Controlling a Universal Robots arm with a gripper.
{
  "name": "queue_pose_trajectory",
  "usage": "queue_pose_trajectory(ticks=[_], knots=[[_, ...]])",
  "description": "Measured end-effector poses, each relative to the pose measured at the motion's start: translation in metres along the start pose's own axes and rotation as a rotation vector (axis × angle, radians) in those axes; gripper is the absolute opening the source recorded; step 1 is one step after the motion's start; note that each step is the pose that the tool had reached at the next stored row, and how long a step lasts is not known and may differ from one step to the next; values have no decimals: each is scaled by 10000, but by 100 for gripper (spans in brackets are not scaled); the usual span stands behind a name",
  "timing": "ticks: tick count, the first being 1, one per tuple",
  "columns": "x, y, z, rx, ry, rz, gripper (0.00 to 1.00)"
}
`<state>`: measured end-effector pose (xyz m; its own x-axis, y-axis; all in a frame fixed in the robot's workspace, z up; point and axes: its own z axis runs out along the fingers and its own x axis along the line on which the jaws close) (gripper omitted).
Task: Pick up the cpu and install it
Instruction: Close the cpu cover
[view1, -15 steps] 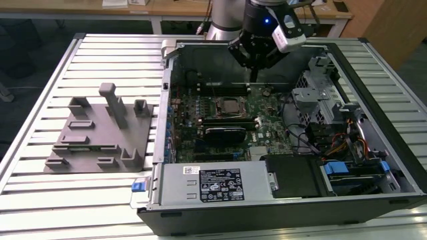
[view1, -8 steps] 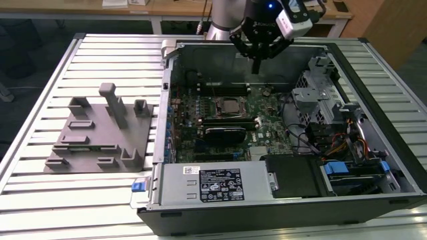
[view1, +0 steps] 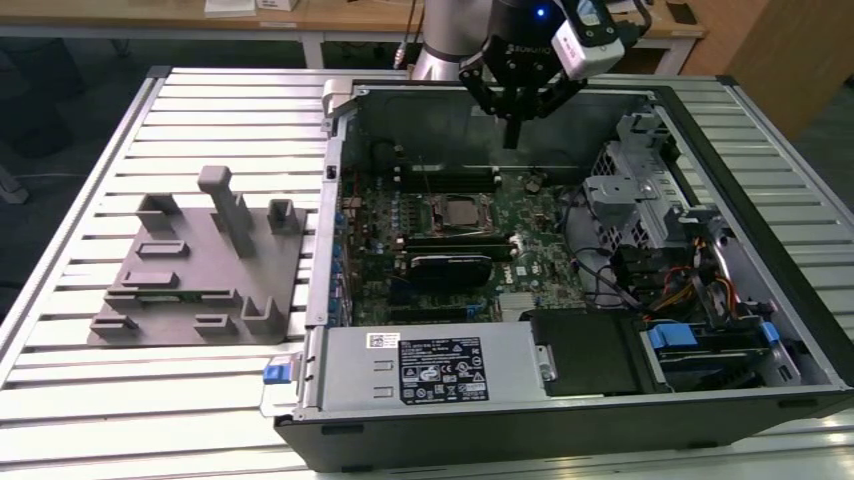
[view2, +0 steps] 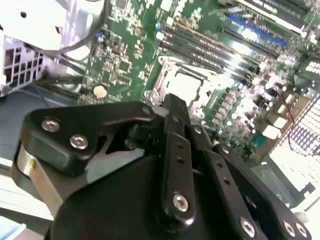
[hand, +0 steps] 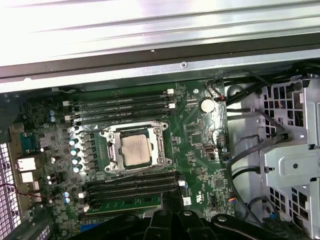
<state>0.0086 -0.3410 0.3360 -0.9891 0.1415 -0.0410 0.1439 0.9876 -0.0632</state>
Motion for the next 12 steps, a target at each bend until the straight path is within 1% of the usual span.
queue_pose_trajectory(ticks=[12], knots=[[6, -1, 5, 0, 1, 0, 11]])
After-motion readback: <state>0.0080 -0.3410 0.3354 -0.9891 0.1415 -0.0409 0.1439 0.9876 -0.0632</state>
